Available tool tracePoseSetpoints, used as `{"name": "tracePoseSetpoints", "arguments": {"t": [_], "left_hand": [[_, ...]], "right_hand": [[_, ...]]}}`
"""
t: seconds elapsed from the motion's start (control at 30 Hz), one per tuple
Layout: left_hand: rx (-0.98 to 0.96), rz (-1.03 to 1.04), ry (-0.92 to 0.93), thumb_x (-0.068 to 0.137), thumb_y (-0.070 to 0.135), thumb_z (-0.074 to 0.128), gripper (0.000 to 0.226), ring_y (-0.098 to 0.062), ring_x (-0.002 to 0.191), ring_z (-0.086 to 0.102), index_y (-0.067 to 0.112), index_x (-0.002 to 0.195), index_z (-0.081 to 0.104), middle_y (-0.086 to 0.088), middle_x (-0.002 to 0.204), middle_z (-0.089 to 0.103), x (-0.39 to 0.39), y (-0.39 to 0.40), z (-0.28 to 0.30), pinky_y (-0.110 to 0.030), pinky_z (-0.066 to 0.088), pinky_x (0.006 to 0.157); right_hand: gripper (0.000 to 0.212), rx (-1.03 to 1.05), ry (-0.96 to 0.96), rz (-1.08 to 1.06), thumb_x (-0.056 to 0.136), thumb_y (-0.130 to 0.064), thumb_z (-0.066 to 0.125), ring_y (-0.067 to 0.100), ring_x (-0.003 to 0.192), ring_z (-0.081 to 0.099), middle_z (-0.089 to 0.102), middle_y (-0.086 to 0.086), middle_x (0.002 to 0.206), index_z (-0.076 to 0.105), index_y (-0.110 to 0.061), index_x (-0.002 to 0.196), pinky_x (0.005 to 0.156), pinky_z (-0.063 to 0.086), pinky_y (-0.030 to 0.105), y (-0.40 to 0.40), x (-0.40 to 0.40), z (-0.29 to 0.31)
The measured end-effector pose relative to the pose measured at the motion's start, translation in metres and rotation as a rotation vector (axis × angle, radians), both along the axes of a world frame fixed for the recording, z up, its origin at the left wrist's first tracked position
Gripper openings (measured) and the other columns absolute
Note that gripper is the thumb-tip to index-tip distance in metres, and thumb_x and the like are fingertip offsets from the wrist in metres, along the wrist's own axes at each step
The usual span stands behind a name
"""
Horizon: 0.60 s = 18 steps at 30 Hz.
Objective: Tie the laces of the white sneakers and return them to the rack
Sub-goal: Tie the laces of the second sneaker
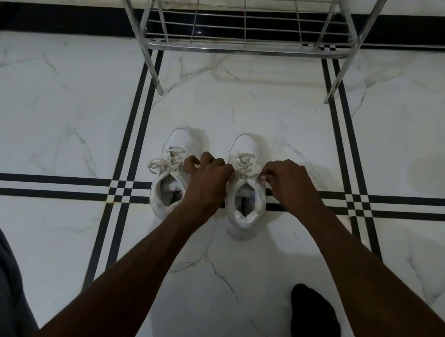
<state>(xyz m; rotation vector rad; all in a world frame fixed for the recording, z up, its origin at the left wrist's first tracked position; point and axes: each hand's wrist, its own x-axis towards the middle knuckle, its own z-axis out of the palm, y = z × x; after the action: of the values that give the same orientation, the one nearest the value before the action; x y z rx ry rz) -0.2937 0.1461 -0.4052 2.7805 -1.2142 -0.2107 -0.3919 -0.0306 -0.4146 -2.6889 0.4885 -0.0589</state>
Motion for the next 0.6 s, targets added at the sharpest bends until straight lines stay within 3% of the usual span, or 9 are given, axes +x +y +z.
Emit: {"name": "tracePoseSetpoints", "arguments": {"t": [0.07, 0.17, 0.27, 0.4, 0.53, 0.6], "left_hand": [[0.035, -0.056, -0.103, 0.063, 0.004, 0.075, 0.030, -0.030, 0.105, 0.054, 0.021, 0.088, 0.072, 0.002, 0.089, 0.067, 0.000, 0.001, -0.003, -0.043, 0.020, 0.088], [0.054, -0.138, -0.243, 0.047, 0.004, 0.079, 0.031, -0.032, 0.088, 0.058, 0.016, 0.074, 0.069, -0.001, 0.071, 0.063, 0.002, 0.005, -0.011, -0.043, 0.024, 0.083], [0.051, -0.153, -0.279, 0.049, 0.005, 0.081, 0.029, -0.033, 0.085, 0.058, 0.014, 0.074, 0.069, -0.002, 0.068, 0.063, 0.005, 0.006, -0.015, -0.043, 0.025, 0.081], [0.093, -0.138, -0.263, 0.052, 0.012, 0.084, 0.028, -0.032, 0.085, 0.057, 0.017, 0.079, 0.074, -0.001, 0.070, 0.066, 0.007, 0.004, -0.018, -0.041, 0.023, 0.078], [0.098, -0.120, -0.229, 0.051, 0.013, 0.085, 0.031, -0.031, 0.084, 0.058, 0.020, 0.080, 0.076, 0.001, 0.069, 0.067, 0.008, 0.006, -0.018, -0.040, 0.021, 0.077], [0.045, -0.109, -0.182, 0.055, 0.014, 0.087, 0.033, -0.032, 0.090, 0.061, 0.023, 0.086, 0.079, 0.002, 0.075, 0.071, 0.009, 0.007, -0.018, -0.040, 0.022, 0.078]], "right_hand": [[0.021, -0.191, 0.006, 0.044, 0.075, -0.003, 0.068, 0.027, 0.083, 0.065, 0.073, 0.001, 0.080, 0.073, -0.019, 0.086, 0.072, 0.038, 0.035, 0.004, 0.000, -0.003], [0.021, -0.325, -0.006, 0.102, 0.073, -0.002, 0.066, 0.029, 0.090, 0.061, 0.072, 0.003, 0.083, 0.073, -0.015, 0.087, 0.077, 0.039, 0.039, 0.008, -0.003, -0.004], [0.014, -0.391, 0.010, 0.153, 0.067, -0.002, 0.074, 0.031, 0.081, 0.061, 0.069, 0.007, 0.073, 0.070, -0.011, 0.078, 0.072, 0.044, 0.039, 0.008, -0.004, -0.003], [0.020, -0.405, 0.042, 0.183, 0.057, -0.001, 0.081, 0.034, 0.070, 0.062, 0.066, 0.010, 0.063, 0.069, -0.008, 0.071, 0.065, 0.049, 0.038, 0.012, -0.007, -0.001], [0.025, -0.396, 0.037, 0.097, 0.051, -0.001, 0.084, 0.030, 0.058, 0.059, 0.060, 0.007, 0.052, 0.062, -0.011, 0.056, 0.056, 0.040, 0.030, 0.018, -0.004, -0.005], [0.025, -0.344, 0.033, 0.012, 0.059, -0.002, 0.082, 0.028, 0.058, 0.060, 0.061, 0.008, 0.053, 0.060, -0.011, 0.053, 0.055, 0.035, 0.029, 0.020, 0.000, -0.009]]}}
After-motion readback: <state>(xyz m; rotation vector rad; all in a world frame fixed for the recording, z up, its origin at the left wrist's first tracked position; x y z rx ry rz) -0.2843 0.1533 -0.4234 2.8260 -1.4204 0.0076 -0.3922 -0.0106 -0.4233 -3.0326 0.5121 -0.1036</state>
